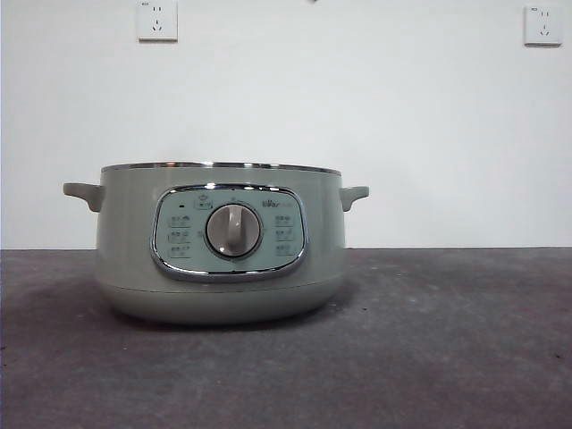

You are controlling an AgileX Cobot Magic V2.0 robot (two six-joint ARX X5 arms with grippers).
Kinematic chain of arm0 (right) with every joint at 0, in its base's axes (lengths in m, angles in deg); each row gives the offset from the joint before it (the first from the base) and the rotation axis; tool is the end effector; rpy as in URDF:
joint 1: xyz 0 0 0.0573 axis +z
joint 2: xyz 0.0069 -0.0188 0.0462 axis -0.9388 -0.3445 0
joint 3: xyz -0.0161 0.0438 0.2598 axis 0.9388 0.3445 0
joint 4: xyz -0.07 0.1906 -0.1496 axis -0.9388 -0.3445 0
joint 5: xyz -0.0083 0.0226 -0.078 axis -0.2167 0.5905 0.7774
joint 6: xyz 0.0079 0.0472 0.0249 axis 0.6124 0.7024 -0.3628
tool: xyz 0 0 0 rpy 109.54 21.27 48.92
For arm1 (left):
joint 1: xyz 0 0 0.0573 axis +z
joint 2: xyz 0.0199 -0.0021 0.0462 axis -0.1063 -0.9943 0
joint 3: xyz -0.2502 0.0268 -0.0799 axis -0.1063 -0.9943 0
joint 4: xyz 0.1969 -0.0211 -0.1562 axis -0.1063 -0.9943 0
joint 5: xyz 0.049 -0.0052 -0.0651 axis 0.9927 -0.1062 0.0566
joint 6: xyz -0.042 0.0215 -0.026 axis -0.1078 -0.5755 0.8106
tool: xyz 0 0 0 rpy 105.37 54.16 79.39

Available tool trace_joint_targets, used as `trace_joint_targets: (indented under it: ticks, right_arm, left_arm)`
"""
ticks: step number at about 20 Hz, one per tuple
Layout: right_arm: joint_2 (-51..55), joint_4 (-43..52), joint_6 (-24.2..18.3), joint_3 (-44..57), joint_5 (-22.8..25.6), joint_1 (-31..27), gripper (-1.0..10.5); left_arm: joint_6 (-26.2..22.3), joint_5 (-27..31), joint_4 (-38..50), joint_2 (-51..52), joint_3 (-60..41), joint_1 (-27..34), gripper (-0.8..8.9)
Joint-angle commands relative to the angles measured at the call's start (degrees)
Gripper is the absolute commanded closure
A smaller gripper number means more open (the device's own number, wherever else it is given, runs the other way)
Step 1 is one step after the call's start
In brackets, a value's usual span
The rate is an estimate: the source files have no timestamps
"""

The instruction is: Pick up the egg,open the lid,put the egg in the pot,close the lid

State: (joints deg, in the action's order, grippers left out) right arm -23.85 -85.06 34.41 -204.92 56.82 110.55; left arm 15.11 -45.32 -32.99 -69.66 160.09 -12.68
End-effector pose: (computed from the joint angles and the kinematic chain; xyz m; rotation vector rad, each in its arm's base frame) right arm 0.2668 0.2281 0.4449 -0.3331 0.7314 0.6565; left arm 0.0897 -0.0355 0.4638 0.1385 0.4903 -0.5104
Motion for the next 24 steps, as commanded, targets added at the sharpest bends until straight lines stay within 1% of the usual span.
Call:
trace_joint_targets:
  ticks: [1,4,6,8,10,12,15,17,19,22,24]
  right_arm:
    - [2.99,-4.35,-1.62,0.15,-0.74,0.09,6.0]
    - [6.93,-9.94,-2.38,0.17,-3.69,0.09,6.0]
    - [10.67,-10.05,-2.34,1.66,-5.51,0.09,6.0]
    - [15.19,-10.05,-2.16,5.66,-5.70,0.09,6.0]
    - [20.59,-9.75,-2.03,13.27,-5.70,0.11,6.0]
    - [27.23,-5.79,-1.29,23.71,-5.73,0.11,6.0]
    - [37.31,2.69,2.10,39.15,-5.70,0.11,6.0]
    - [42.73,5.16,4.20,47.25,-5.62,0.11,6.0]
    - [46.95,6.21,5.66,53.44,-4.96,0.11,6.0]
    - [51.76,7.48,7.26,59.01,-4.55,0.11,6.0]
    - [54.16,7.34,8.33,60.17,-3.76,0.11,6.0]
  left_arm:
    - [0.02,-3.67,4.00,-0.33,1.05,0.11,8.21]
    - [-0.44,-4.11,4.90,-2.01,1.05,0.11,8.21]
    - [-0.48,-4.33,6.05,-3.65,1.05,0.09,8.21]
    - [-0.81,-4.39,6.80,-5.22,1.05,-0.07,8.21]
    - [-0.94,-5.16,8.00,-6.97,1.05,-0.07,8.21]
    - [-1.27,-7.19,9.57,-8.76,1.03,-0.11,8.21]
    - [-1.55,-7.28,12.04,-11.85,1.03,-1.18,8.21]
    - [-1.53,-7.28,13.68,-14.60,1.03,-2.32,8.21]
    - [-1.53,-7.06,15.69,-17.99,1.01,-3.56,8.20]
    - [-1.55,-6.56,19.56,-23.56,1.01,-5.99,8.20]
    - [-2.21,-3.50,21.79,-27.19,1.01,-7.30,8.20]
